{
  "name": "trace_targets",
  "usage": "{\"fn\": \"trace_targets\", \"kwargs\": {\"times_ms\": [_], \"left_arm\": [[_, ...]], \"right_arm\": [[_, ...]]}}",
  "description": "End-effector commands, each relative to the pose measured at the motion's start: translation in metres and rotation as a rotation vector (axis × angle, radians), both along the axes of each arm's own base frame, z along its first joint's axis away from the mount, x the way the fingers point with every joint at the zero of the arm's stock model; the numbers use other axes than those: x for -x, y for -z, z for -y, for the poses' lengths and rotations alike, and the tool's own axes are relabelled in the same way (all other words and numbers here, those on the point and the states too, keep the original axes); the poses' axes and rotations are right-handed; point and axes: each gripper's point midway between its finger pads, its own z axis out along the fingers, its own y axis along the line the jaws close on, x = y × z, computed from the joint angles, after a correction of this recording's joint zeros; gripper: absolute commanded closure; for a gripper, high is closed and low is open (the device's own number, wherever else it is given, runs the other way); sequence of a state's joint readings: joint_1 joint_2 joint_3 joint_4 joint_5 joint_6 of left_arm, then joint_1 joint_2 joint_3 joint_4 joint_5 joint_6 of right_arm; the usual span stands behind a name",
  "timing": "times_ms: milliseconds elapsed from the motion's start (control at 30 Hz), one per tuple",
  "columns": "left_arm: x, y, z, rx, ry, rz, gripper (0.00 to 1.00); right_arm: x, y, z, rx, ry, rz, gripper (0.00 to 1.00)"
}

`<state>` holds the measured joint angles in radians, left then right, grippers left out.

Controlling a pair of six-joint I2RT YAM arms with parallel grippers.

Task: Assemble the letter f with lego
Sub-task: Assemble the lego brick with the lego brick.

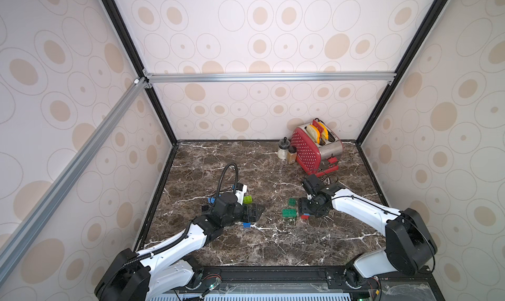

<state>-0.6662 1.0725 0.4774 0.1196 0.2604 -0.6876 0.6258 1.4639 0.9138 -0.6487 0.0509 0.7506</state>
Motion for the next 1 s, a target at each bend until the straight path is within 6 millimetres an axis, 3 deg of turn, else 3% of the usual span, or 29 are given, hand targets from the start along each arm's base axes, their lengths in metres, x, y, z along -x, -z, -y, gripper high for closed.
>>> {"fn": "trace_targets", "kwargs": {"times_ms": [0, 967], "left_arm": [[-0.005, -0.004, 0.001, 0.002, 0.001, 0.027, 0.01], [-0.006, 0.001, 0.002, -0.004, -0.004, 0.003, 0.01]], "right_arm": [[-0.001, -0.003, 0.002, -0.012, 0.020, 0.019, 0.27], [0.005, 0.007, 0.002, 0.019, 0.010, -0.009, 0.28]]}}
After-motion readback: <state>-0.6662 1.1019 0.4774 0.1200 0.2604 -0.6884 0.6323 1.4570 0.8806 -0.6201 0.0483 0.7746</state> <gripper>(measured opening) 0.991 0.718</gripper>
